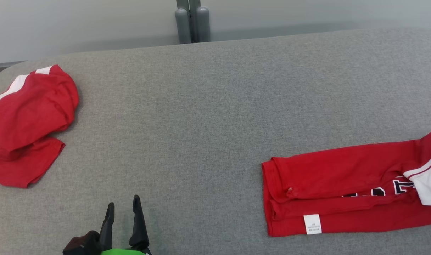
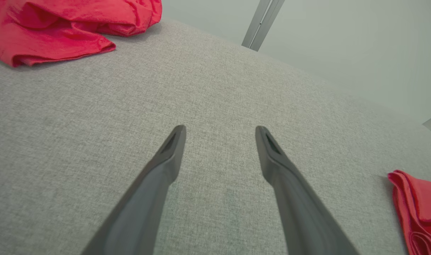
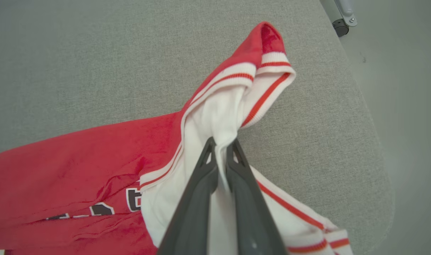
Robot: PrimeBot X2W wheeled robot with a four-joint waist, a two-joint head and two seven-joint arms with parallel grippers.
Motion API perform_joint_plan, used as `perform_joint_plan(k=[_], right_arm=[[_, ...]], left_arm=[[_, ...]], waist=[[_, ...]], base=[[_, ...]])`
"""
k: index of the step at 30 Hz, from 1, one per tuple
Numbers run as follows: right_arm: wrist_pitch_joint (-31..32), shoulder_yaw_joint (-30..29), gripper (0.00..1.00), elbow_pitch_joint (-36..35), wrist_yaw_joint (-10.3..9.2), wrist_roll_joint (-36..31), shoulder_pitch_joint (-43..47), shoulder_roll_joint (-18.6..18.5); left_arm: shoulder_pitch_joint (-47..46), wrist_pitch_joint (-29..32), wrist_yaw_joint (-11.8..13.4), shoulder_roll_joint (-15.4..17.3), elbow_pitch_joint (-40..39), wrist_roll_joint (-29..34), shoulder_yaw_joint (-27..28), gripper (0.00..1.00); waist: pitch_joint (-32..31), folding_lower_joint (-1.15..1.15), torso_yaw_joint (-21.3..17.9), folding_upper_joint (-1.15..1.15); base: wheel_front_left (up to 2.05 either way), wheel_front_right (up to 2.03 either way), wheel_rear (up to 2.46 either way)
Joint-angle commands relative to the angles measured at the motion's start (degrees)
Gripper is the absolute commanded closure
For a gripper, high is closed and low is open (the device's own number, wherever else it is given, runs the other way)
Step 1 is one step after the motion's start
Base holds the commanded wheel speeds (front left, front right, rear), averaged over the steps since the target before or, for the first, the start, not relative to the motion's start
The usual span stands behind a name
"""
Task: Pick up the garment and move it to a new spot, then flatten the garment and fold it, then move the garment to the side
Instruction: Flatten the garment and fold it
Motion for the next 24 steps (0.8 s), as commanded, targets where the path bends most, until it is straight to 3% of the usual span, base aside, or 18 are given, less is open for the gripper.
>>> perform_joint_plan(k=[1,5,8,18,24], right_arm=[[0.0,0.7,1.00,-3.3,0.00,-0.6,-0.6,0.7],[1.9,4.3,1.00,-13.7,0.00,-2.1,0.2,3.6],[2.3,7.0,1.00,-18.0,0.00,-4.2,1.1,7.9],[0.0,9.8,1.00,-15.2,0.01,-10.7,1.5,25.3],[0.3,8.9,1.00,-14.8,0.01,-13.5,2.7,29.9]], left_arm=[[0.9,-0.2,0.0,0.1,0.2,-0.5,0.3,0.00],[0.7,-0.2,0.2,0.1,1.3,-1.3,-0.2,0.00],[-0.1,-0.2,0.4,0.1,2.1,-1.7,-0.8,0.00],[0.3,-0.2,1.3,0.1,5.6,-3.0,-4.6,0.00],[0.0,-0.2,1.8,0.1,6.4,-4.1,-5.2,0.00]], waist=[[-0.4,0.00,-0.7,0.00],[-0.9,0.00,-1.2,0.00],[-1.4,0.00,-1.2,0.00],[-2.0,0.00,-0.4,0.00],[-1.7,0.00,0.1,0.00]], base=[[0.00,0.00,0.00],[0.00,0.00,0.00],[0.00,0.00,0.00],[0.00,0.00,0.00],[0.00,0.00,0.00]])
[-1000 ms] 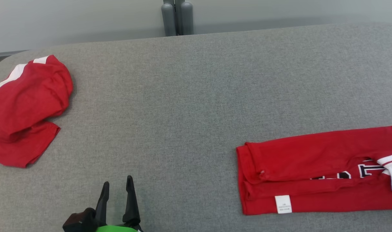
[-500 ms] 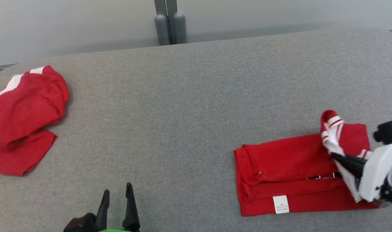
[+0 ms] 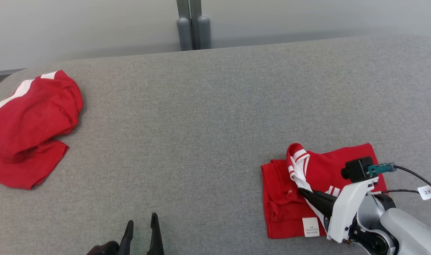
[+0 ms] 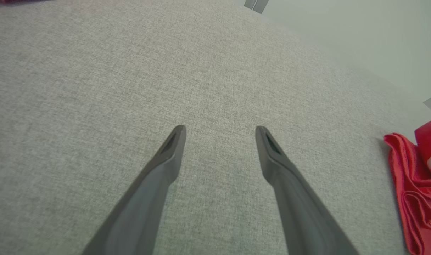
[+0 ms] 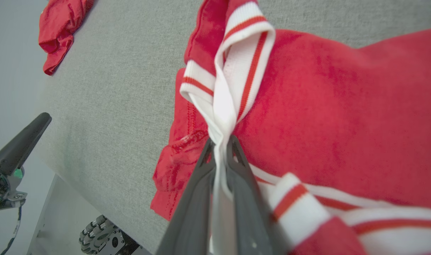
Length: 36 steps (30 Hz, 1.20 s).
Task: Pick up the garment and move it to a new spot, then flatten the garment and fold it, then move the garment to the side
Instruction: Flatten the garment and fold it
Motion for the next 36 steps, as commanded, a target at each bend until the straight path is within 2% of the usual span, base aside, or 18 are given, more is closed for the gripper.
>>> perform_joint_plan(k=[1,5,6,7,8,16,22,29,32,36], right_arm=[[0.0,-0.4,1.00,0.0,0.02,-0.6,0.4,0.8],[-0.5,-1.8,0.98,0.3,0.02,-2.0,0.7,3.7],[-0.5,-2.0,0.57,0.4,0.02,-2.2,0.9,4.4],[-0.6,-2.2,0.04,0.2,0.02,-2.5,1.2,5.2],[-0.5,-2.1,0.00,-0.1,0.02,-2.7,1.5,5.7],[-2.1,-2.2,0.00,-7.9,0.02,-1.1,4.6,9.5],[-6.8,-5.0,0.00,-12.8,0.02,-3.5,9.0,7.5],[-14.5,-14.1,0.00,-15.6,0.01,-6.9,16.3,3.0],[-17.8,-19.0,0.00,-13.8,0.02,-10.5,19.1,1.8],[-23.7,-26.0,0.00,-8.6,0.01,-18.9,22.3,1.4]], left_arm=[[0.0,-0.2,0.4,0.1,0.1,-0.4,0.0,0.00],[-0.5,-0.2,0.5,0.1,0.3,-0.7,-0.3,0.00],[-0.5,-0.2,0.5,0.1,0.4,-0.7,-0.4,0.00],[-0.6,-0.2,0.5,0.1,0.4,-0.8,-0.4,0.00],[-0.6,-0.2,0.5,0.1,0.5,-0.8,-0.5,0.00],[0.8,-0.2,0.0,0.1,0.5,0.1,0.7,0.00],[1.8,-0.2,-0.1,0.1,-0.3,0.5,1.8,0.00],[3.3,-0.2,-0.4,0.1,-1.5,0.9,3.6,0.00],[3.9,-0.2,-0.5,0.1,-2.1,0.9,3.9,0.00],[4.6,-0.2,-1.0,0.1,-2.5,1.6,4.4,0.00]], waist=[[0.1,0.00,0.0,0.00],[0.2,0.00,-0.2,0.00],[0.1,0.00,-0.1,0.00],[0.0,0.00,-0.1,0.00],[-0.2,0.00,-0.1,0.00],[-1.1,0.00,-0.9,0.00],[-3.1,0.00,-1.6,0.00],[-5.8,0.00,-2.4,0.00],[-6.8,0.00,-2.6,0.00],[-8.1,0.00,-2.7,0.00]], base=[[0.00,0.00,0.00],[0.00,0.00,0.00],[0.00,0.00,0.00],[0.00,0.00,0.00],[0.00,0.00,0.00],[0.00,0.00,0.00],[0.00,0.00,0.00],[0.00,0.00,0.00],[0.00,0.00,0.00],[0.00,0.00,0.00]])
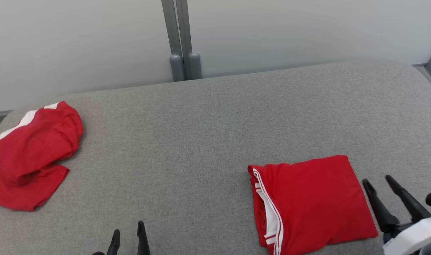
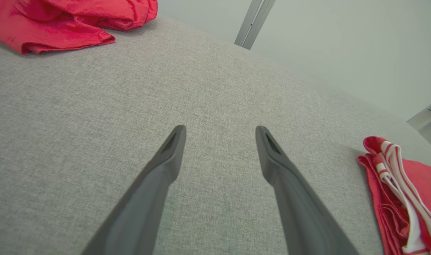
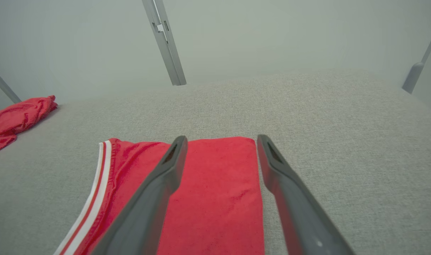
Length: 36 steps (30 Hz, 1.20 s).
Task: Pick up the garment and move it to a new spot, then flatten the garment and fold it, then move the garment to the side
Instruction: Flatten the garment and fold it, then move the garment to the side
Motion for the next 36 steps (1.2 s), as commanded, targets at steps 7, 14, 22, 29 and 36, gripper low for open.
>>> perform_joint_plan(k=[7,14,22,29,36], right_arm=[[-4.3,-10.1,0.00,6.3,0.00,-18.2,3.8,4.8],[-4.2,-15.1,0.00,4.4,-0.01,-23.9,7.8,10.5],[-4.2,-15.3,0.00,3.7,-0.01,-24.7,8.2,11.8],[-4.2,-13.9,0.00,3.0,-0.01,-24.6,7.1,11.5],[-4.2,-13.1,0.00,2.9,-0.01,-24.5,6.4,11.4]], left_arm=[[2.0,-0.2,-1.5,0.1,-1.4,8.1,1.4,0.00],[4.5,-0.2,-2.5,0.1,-4.3,11.9,3.8,0.00],[6.4,-0.2,-2.4,0.1,-7.1,13.8,5.4,0.00],[7.0,-0.2,-2.9,0.1,-7.6,14.6,5.3,0.00],[6.7,-0.2,-2.8,0.1,-7.8,14.7,5.4,0.00]], waist=[[-2.8,0.00,0.7,0.00],[-3.6,0.00,1.2,0.00],[-3.8,0.00,1.6,0.00],[-3.6,0.00,2.4,0.00],[-3.5,0.00,3.5,0.00]], base=[[0.00,0.00,0.00],[0.00,0.00,0.00],[0.00,0.00,0.00],[0.00,0.00,0.00],[0.00,0.00,0.00]])
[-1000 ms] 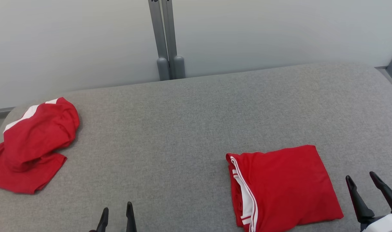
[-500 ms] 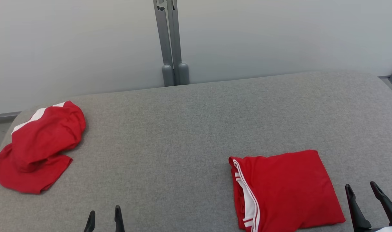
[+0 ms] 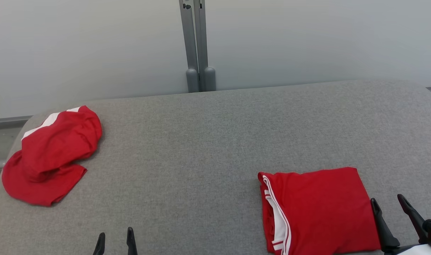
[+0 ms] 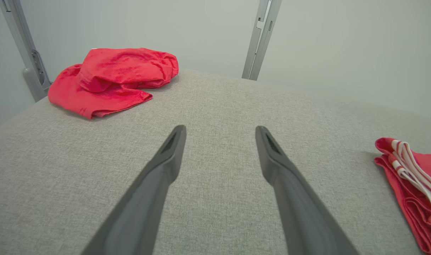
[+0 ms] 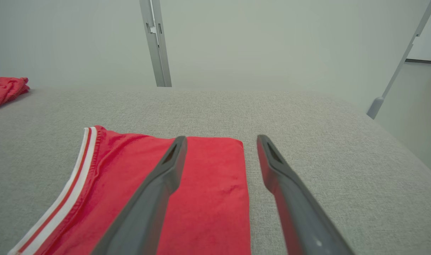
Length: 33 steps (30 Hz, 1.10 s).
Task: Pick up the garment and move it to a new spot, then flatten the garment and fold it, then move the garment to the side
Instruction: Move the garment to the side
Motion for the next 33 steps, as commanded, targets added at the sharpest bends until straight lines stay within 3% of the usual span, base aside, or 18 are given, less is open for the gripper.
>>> perform_joint_plan(k=[1,9,12,15,19,25,33], right_arm=[[-0.1,-0.1,0.00,-0.2,-0.02,-0.1,-0.5,-0.1],[-0.1,-0.1,0.00,-0.4,-0.02,0.4,-1.2,-0.2],[-0.1,0.2,0.00,-0.7,-0.02,3.5,-2.3,-0.7],[0.5,2.3,0.00,4.1,-0.02,7.8,-3.6,-3.2],[9.3,7.4,0.00,11.0,0.01,15.6,-8.9,-7.4],[19.8,11.1,0.00,20.2,-0.01,21.3,-16.0,-9.5],[23.2,15.5,0.00,27.9,-0.02,24.6,-22.6,-9.5]], left_arm=[[0.6,-0.2,0.0,0.2,-0.1,0.3,0.1,0.00],[0.8,-0.2,0.1,0.2,-0.4,0.1,0.3,0.00],[0.6,-0.2,0.3,0.2,-0.7,0.1,0.2,0.00],[0.0,-0.2,0.4,0.2,-0.8,0.2,-0.1,0.00],[-0.1,-0.2,0.3,0.2,-0.2,0.2,-0.7,0.00],[-1.0,-0.2,0.0,0.2,0.3,0.9,-0.8,0.00],[-2.9,-0.2,0.5,0.2,0.2,1.1,-1.7,0.00]], waist=[[0.0,0.00,0.3,0.00],[0.0,0.00,1.0,0.00],[0.6,0.00,0.9,0.00],[1.4,0.00,1.0,0.00],[2.3,0.00,1.0,0.00],[4.1,0.00,1.9,0.00],[6.8,0.00,3.2,0.00]], base=[[0.00,0.00,0.00],[0.00,0.00,0.00],[0.00,0.00,0.00],[0.00,0.00,0.00],[0.00,0.00,0.00],[0.00,0.00,0.00],[0.00,0.00,0.00]])
